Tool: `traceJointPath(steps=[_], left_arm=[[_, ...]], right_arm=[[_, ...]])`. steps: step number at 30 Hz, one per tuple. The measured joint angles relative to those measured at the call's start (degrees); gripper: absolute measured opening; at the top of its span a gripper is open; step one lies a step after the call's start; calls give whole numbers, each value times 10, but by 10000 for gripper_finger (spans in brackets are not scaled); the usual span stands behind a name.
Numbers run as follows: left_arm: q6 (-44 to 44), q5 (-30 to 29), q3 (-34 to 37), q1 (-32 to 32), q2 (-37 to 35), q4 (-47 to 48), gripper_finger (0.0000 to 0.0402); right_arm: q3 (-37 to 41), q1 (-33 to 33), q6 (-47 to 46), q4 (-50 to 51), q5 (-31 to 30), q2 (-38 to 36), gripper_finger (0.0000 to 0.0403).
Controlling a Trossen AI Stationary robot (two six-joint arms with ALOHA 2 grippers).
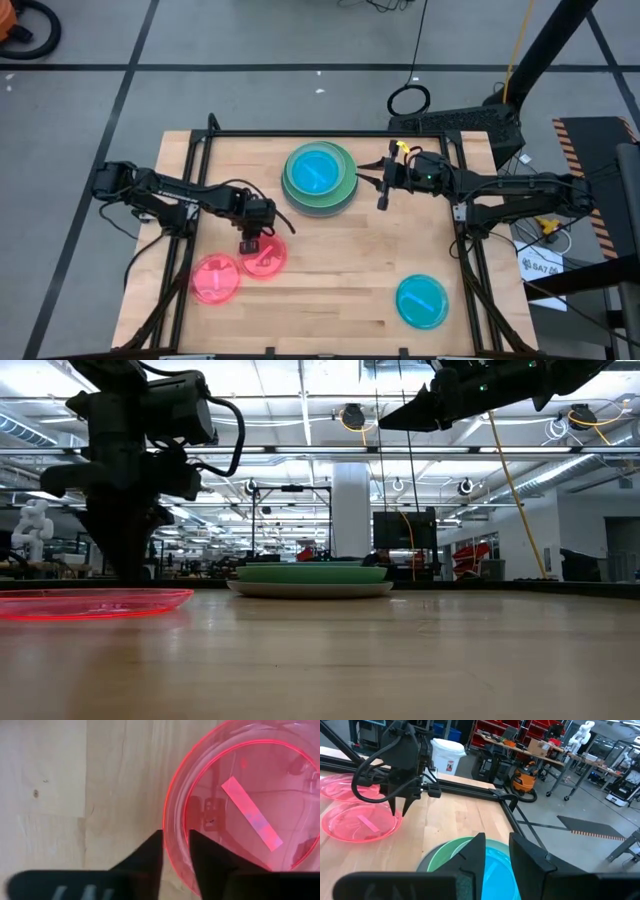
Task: Stack plastic plates
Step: Stack the pink plate on the blue plate
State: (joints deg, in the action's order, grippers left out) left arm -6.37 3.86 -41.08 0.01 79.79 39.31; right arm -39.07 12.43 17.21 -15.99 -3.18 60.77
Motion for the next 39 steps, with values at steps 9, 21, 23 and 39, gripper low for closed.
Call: traceJointPath(steps=[9,21,23,39], left_arm=[[5,-4,0,0,0,0,209],[-13,36,63,-13,0,-98,211],[-13,44,71,-17,-1,-112,211],[0,53,74,-24,-1,-120,162]], right_arm=[[0,0,0,2,0,0,79],[0,0,0,6,0,0,79],[0,0,0,6,0,0,79],[0,0,0,6,0,0,79]])
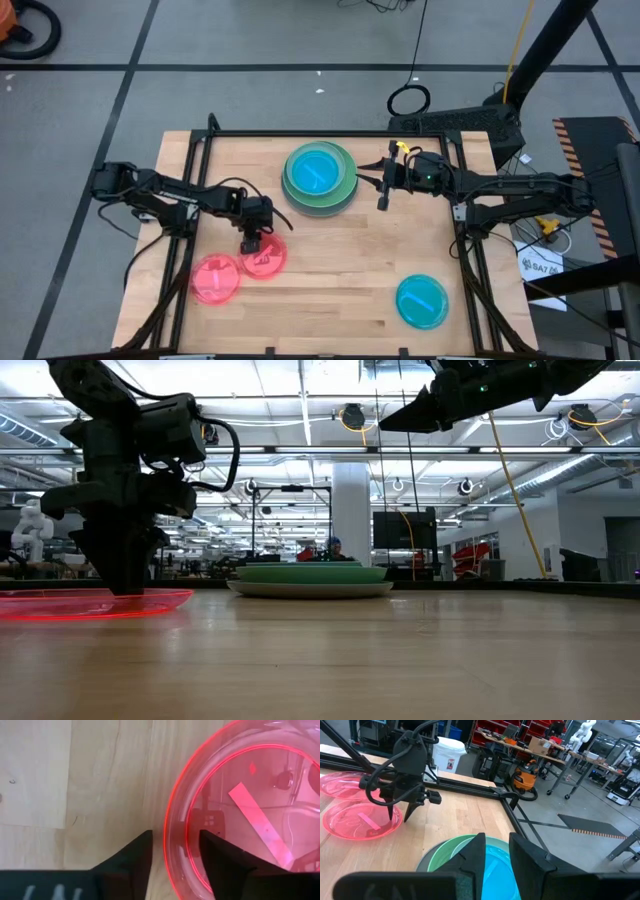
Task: Stack plastic plates
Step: Stack the pink plate on the blue plate
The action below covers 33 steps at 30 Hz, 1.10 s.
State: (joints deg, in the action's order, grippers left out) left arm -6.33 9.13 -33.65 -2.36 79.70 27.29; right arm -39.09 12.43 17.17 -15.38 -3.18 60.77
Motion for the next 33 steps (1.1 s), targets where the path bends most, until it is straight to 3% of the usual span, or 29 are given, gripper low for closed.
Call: traceJointPath(steps=[7,22,33], left_arm=[[-1,26,0,-11,1,0,93],[11,50,0,-25,0,2,11],[7,44,0,-25,-31,27,7]], right_arm=[[0,0,0,0,0,0,79],[0,0,0,0,0,0,79],[0,0,0,0,0,0,79]])
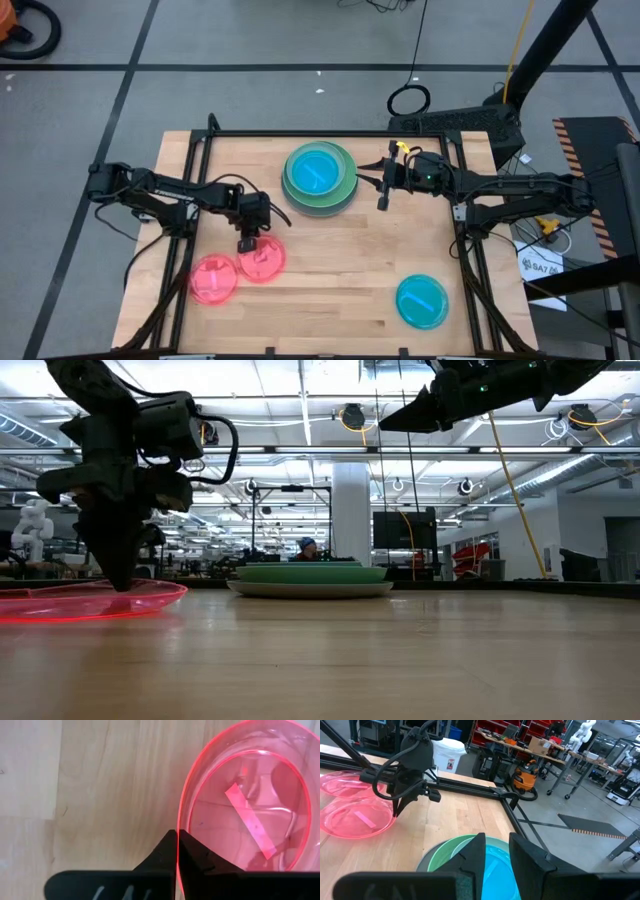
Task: Stack plastic plates
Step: Stack the pink plate on the blue plate
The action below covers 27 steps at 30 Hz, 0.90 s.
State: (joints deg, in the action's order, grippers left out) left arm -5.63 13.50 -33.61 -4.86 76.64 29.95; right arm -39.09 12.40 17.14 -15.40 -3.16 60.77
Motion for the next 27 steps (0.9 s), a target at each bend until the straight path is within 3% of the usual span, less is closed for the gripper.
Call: traceJointPath(steps=[5,15,27], left_arm=[[1,-2,-6,0,0,5,7],[43,-65,-75,-1,0,35,6],[99,-76,-165,-58,0,34,6]], right_arm=[[0,0,-2,0,0,0,79],[0,0,-2,0,0,0,79],[0,0,-2,6,0,0,79]])
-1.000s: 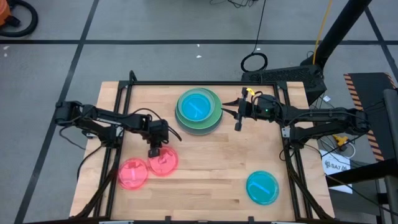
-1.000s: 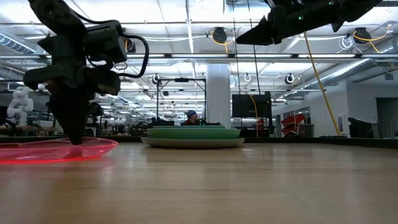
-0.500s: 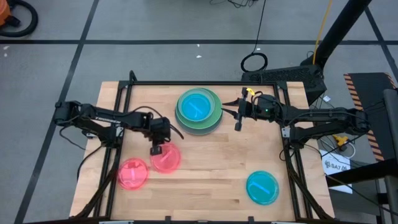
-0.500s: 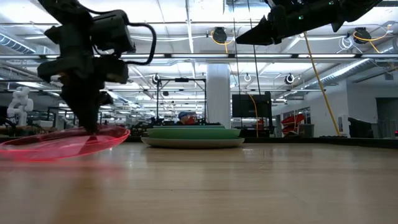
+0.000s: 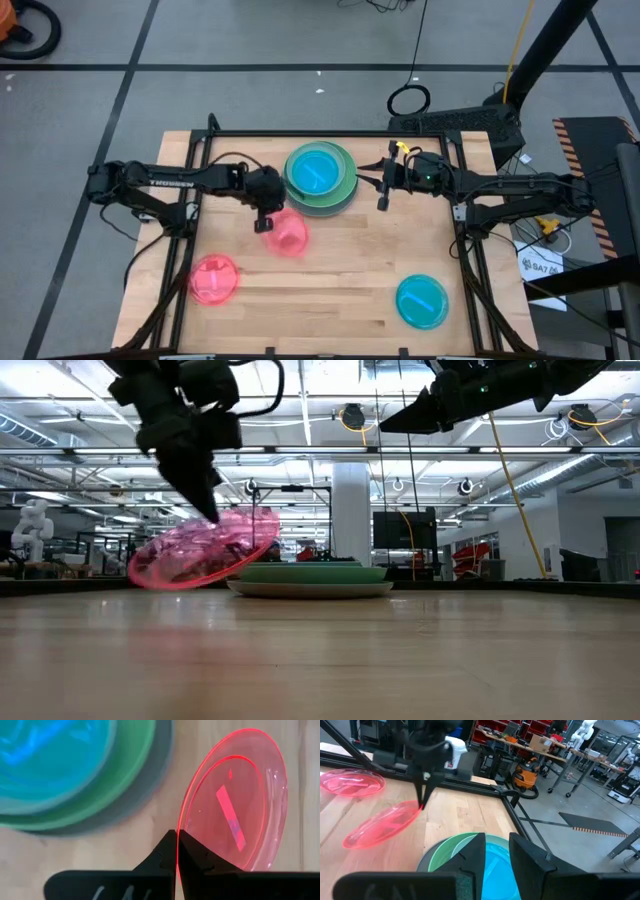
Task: Stack plastic plates
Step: Stack the pink plate on the blue plate
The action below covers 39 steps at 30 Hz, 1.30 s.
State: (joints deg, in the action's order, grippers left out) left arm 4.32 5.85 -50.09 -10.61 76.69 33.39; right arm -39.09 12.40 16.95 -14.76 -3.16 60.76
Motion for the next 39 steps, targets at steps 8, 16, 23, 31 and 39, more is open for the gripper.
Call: traceJointPath(steps=[8,16,23,31,39], left_arm=[[14,-9,-70,-52,0,-2,6],[31,-22,-113,-112,0,-21,6],[11,-62,-116,-166,1,-92,6],[-44,-64,-127,-228,48,-92,6],[3,-54,-258,-265,136,16,6]], right_arm=[[0,0,2,0,0,0,79],[0,0,2,-4,0,0,79],[0,0,4,-4,0,0,79],[0,0,7,-14,0,0,79],[0,0,9,-13,0,0,79]])
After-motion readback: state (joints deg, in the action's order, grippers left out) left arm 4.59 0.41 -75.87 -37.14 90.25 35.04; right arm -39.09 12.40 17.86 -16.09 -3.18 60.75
